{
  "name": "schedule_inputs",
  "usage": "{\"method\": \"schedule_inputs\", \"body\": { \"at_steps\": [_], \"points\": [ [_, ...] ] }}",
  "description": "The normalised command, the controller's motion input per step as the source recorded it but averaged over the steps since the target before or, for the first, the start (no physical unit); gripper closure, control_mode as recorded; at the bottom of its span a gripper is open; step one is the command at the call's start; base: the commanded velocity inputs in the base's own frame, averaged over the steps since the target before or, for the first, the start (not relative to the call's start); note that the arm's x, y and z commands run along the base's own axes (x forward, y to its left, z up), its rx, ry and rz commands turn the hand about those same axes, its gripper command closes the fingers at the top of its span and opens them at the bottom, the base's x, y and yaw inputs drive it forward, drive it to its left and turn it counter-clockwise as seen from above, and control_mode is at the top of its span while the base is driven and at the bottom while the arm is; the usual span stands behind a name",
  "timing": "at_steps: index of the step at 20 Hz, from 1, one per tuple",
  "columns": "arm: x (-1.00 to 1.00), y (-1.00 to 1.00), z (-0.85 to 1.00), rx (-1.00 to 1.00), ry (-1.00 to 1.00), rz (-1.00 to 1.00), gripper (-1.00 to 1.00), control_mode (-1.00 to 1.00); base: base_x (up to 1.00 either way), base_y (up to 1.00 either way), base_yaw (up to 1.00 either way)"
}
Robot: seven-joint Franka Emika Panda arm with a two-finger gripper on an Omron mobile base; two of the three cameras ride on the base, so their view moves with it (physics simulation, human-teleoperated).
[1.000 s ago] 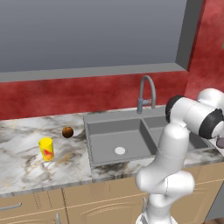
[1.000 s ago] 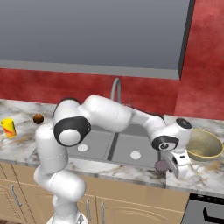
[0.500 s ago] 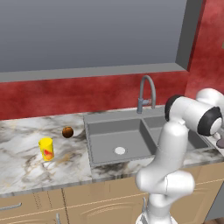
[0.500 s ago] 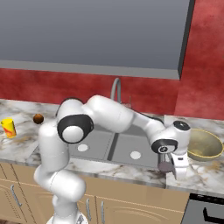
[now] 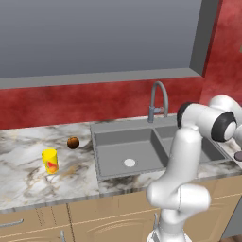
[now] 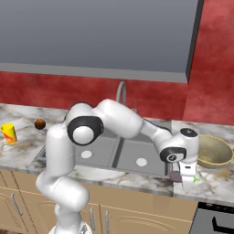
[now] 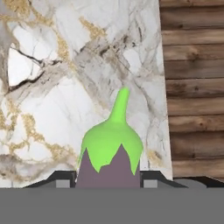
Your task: Remove the eggplant and orange from the sink. Then move the bowl and cup from the counter to the sink for washing.
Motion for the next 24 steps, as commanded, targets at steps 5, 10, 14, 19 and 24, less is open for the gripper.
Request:
{"method": "schedule_inputs", "body": {
  "at_steps": [5,10,14,19,24],
  "points": [
    [0.1,-0.26,-0.01,0.0,0.15,-0.13,1.0,-1.0,0.0,0.0,0.0],
    [0.06,-0.28,0.0,0.0,0.13,-0.11,1.0,-1.0,0.0,0.0,0.0],
    [0.04,-0.24,-0.05,0.0,0.1,-0.09,1.0,-1.0,0.0,0.0,0.0],
    [0.01,-0.2,-0.14,0.0,0.07,-0.09,1.0,-1.0,0.0,0.0,0.0],
    [0.01,-0.23,-0.15,0.0,0.07,-0.09,1.0,-1.0,0.0,0.0,0.0]
  ]
}}
